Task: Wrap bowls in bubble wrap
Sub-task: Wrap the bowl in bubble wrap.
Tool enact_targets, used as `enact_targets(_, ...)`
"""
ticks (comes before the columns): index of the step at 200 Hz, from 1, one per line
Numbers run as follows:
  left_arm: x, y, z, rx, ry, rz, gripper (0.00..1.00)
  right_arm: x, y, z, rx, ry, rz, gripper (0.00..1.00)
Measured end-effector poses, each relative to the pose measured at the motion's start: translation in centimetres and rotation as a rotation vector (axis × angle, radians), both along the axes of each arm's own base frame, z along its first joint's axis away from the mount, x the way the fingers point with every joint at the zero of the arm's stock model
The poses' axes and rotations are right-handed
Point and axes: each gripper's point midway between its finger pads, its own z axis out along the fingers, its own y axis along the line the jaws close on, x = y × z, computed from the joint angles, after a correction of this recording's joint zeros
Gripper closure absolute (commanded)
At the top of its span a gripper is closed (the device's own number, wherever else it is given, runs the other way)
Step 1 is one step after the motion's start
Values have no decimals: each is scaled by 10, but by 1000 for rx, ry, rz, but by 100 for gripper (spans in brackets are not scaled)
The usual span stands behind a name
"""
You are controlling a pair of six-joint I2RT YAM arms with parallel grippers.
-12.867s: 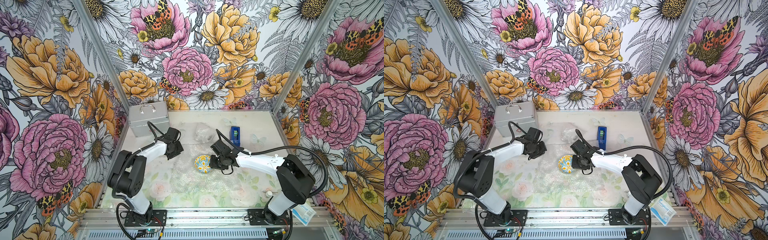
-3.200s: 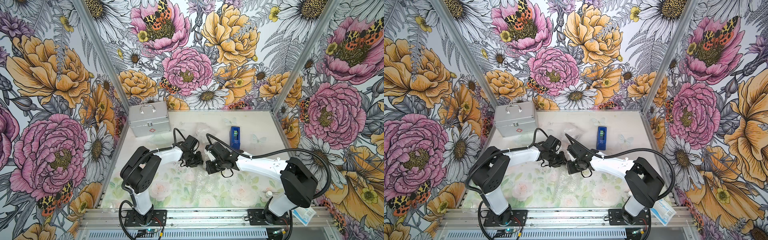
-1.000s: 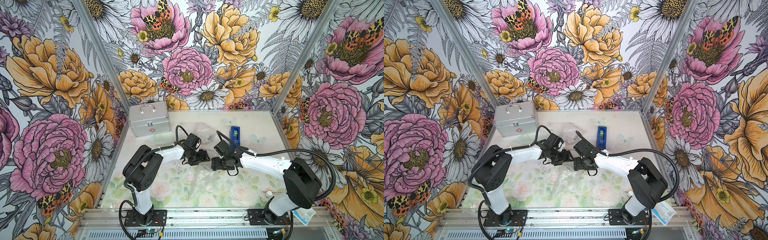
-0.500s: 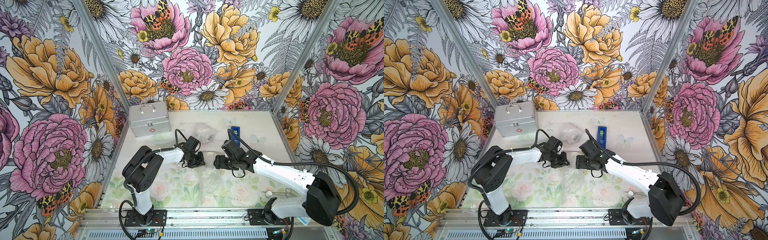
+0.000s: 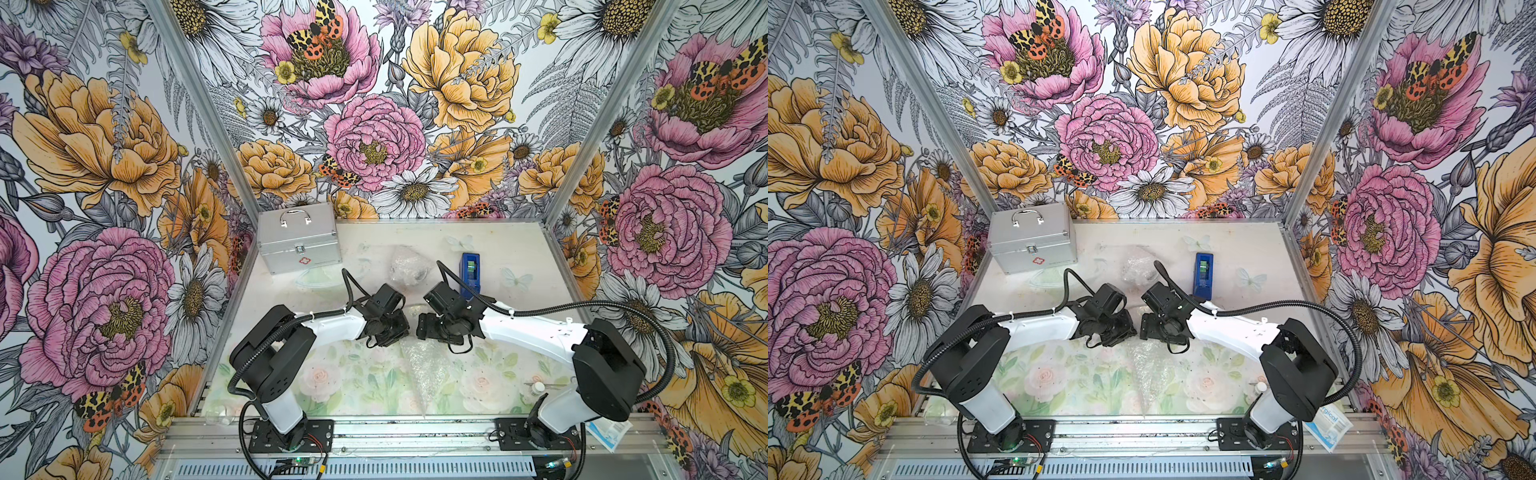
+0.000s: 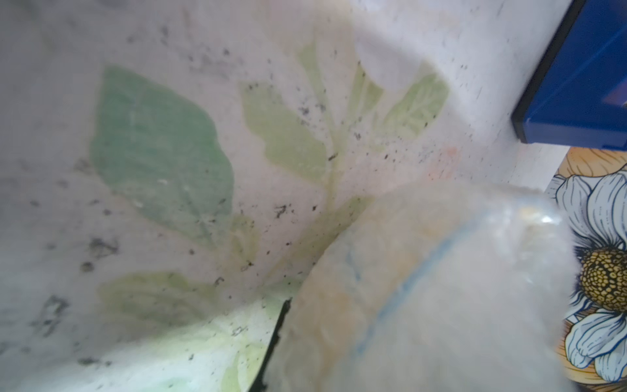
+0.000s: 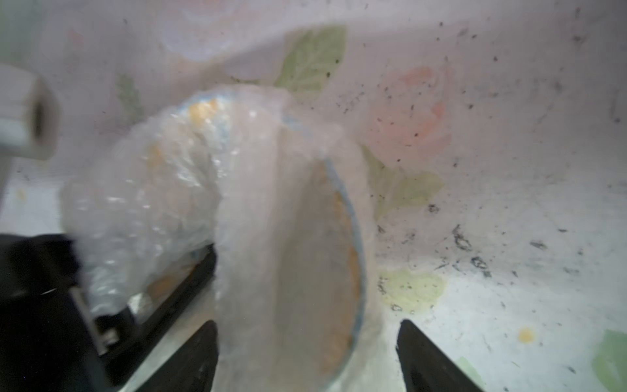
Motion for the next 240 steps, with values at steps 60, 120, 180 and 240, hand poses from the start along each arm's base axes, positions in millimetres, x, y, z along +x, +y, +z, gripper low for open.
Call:
enact_targets(60,6,0,11,-31,-32,18,50,8,-13,-15,-18,30,45,40)
enact_targets(120,27,33,67,-106,-154,69,21,6,-13,-25,-24,55,91,43)
enact_targets(180,39,29,51,-92,-131,-12,19,6,-12,-26,-23,55,108,43)
enact_targets(240,20,-8,7,-67,-50,-161,26,5,-13,-26,-27,59,109,41)
